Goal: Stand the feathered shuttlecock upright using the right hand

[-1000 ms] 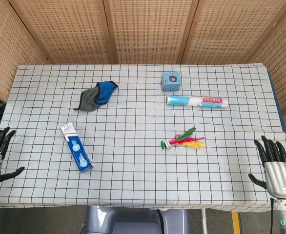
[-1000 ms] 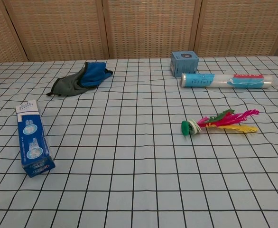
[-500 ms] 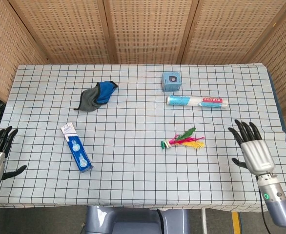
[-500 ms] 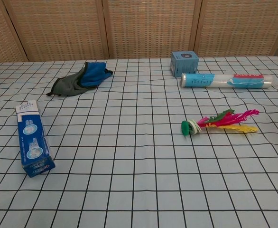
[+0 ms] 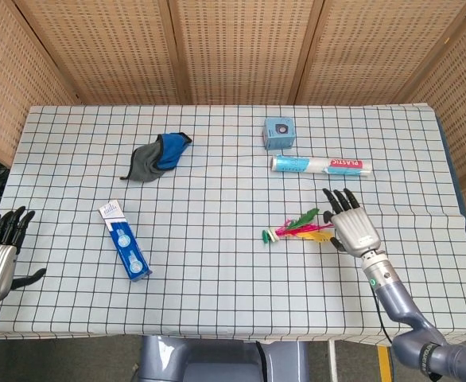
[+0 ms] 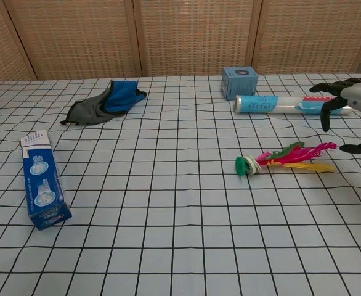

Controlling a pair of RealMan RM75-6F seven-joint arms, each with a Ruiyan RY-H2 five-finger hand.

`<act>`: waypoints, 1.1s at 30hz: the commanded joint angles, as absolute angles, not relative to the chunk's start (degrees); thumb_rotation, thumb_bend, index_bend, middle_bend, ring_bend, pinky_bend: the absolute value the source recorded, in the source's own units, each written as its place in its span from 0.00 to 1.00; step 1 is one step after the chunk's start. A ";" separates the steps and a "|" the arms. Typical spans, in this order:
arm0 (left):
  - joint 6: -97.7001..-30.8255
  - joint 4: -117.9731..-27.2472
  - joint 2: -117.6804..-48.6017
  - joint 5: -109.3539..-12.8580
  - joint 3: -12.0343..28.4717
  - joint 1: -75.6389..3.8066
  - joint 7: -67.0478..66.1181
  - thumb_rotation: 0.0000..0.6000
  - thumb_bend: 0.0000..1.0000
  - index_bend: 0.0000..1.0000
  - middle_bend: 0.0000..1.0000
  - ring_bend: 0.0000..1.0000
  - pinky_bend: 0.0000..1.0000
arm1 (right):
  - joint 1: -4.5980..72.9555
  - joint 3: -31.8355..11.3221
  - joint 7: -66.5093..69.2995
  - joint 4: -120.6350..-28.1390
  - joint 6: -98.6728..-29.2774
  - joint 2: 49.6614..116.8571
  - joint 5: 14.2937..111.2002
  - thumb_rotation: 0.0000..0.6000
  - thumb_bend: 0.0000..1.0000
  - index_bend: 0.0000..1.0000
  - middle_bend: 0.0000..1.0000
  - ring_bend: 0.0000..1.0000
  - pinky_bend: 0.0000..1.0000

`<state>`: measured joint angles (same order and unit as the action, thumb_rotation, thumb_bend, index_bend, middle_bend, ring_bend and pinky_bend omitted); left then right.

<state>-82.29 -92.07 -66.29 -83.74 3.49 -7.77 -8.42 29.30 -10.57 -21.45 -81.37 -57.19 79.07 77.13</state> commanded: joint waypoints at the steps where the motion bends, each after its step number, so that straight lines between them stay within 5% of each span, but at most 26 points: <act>1: -82.15 -91.83 -66.52 -83.48 3.63 -7.93 -8.64 1.00 0.00 0.00 0.00 0.00 0.00 | 30.59 -10.51 -22.78 -79.57 -56.34 80.80 75.93 1.00 0.46 0.46 0.00 0.00 0.00; 33: -82.13 -91.73 -66.96 -83.22 3.62 -8.40 -9.38 1.00 0.00 0.00 0.00 0.00 0.00 | 34.51 -9.09 -21.65 -69.72 -53.67 87.23 70.97 1.00 0.61 0.57 0.00 0.00 0.00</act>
<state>-82.13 -91.72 -66.96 -83.22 3.62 -8.40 -9.38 34.47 -9.09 -21.65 -69.77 -53.68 87.18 71.02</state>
